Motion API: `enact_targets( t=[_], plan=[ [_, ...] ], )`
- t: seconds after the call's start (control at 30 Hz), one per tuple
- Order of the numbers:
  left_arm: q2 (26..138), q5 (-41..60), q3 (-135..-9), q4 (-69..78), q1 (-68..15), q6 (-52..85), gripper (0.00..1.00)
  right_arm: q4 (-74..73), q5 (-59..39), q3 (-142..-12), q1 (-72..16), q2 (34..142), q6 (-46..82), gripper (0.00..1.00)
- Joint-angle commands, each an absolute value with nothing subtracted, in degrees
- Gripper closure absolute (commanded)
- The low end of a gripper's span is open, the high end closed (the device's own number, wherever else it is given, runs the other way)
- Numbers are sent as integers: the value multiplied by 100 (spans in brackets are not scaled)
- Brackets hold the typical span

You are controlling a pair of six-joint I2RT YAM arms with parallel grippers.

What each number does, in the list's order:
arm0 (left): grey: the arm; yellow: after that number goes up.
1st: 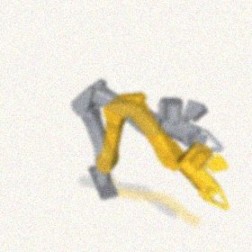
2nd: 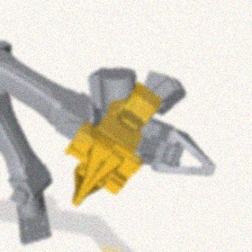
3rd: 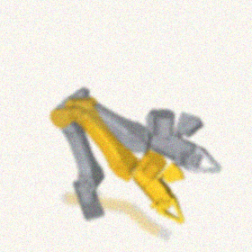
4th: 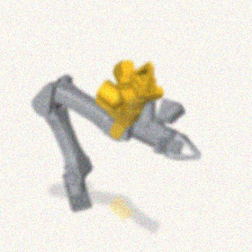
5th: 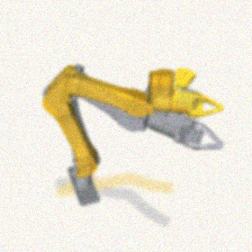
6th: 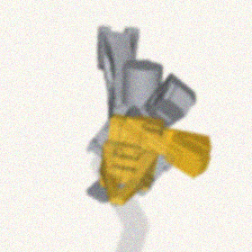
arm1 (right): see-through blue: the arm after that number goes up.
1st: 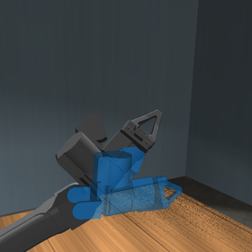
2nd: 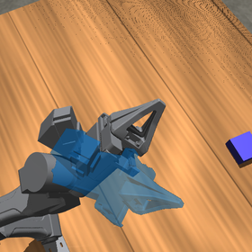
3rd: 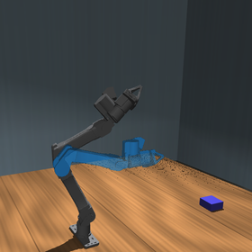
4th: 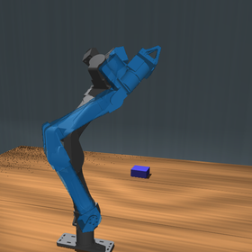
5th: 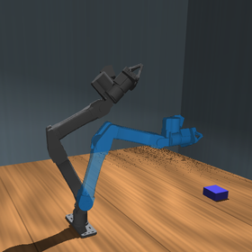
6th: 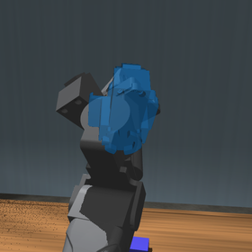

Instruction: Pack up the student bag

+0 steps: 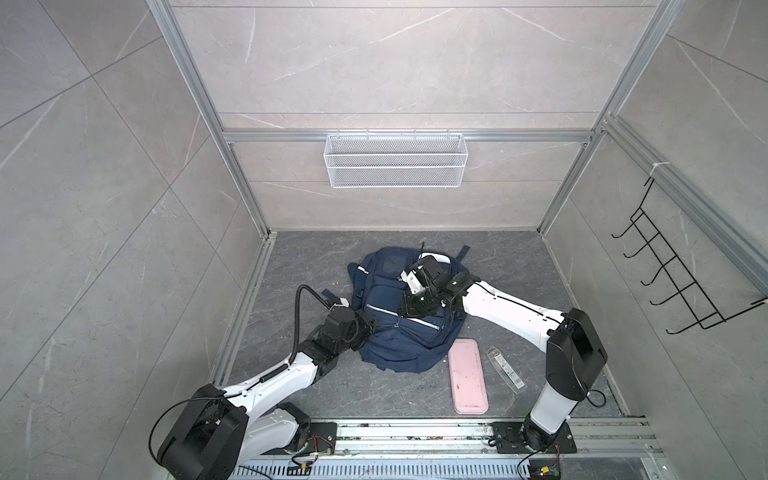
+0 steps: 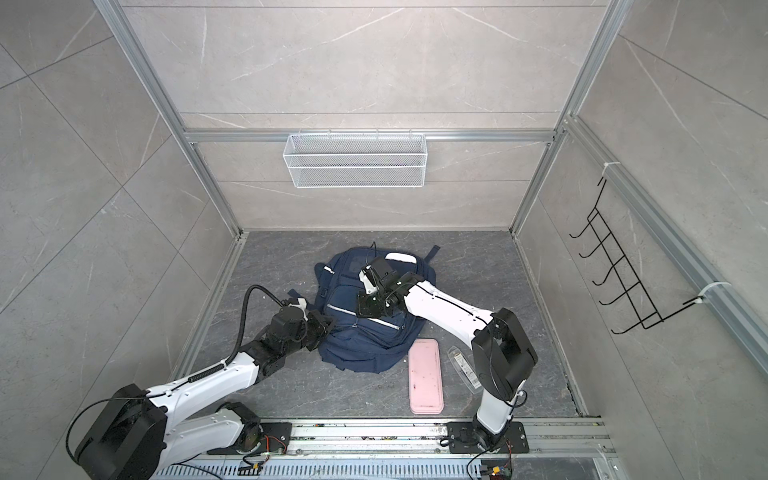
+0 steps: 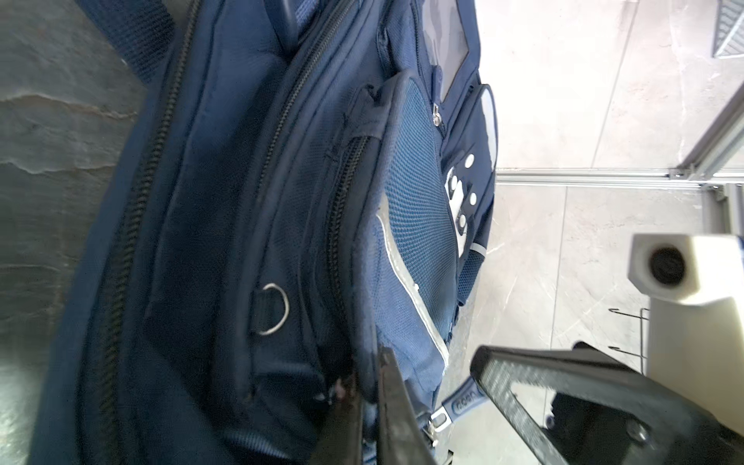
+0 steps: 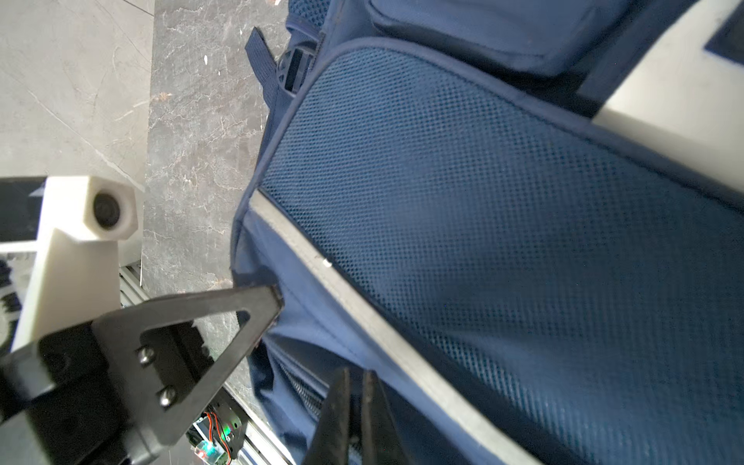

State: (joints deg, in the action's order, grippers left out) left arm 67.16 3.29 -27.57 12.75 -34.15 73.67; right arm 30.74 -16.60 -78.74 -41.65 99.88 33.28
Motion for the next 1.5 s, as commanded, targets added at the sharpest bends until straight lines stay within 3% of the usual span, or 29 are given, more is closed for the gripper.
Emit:
enact_targets(
  t=[0.0, 0.2, 0.43, 0.83, 1.3, 1.47],
  plan=[
    [7177, 406, -3314, 1118, -3404, 6996, 89, 3271, -989, -7687, -4050, 9468, 3127, 100],
    [8430, 1185, -4286, 1381, -3273, 6802, 87, 3281, -817, -7036, -4483, 9001, 3406, 100],
    [8765, 1422, -4568, 1322, -3226, 6702, 87, 3078, -542, -6318, -4723, 8883, 3708, 100],
    [8303, 1492, -4412, 883, -2835, 6389, 86, 2388, -878, -6023, -4819, 9396, 4005, 100],
    [6394, 1219, -3018, 264, -1995, 6393, 89, 2439, -1036, -7605, -4816, 10485, 3813, 100],
    [6338, 1264, -3012, 128, -1986, 6187, 83, 2524, -1222, -7765, -4827, 10416, 3770, 100]
  ],
)
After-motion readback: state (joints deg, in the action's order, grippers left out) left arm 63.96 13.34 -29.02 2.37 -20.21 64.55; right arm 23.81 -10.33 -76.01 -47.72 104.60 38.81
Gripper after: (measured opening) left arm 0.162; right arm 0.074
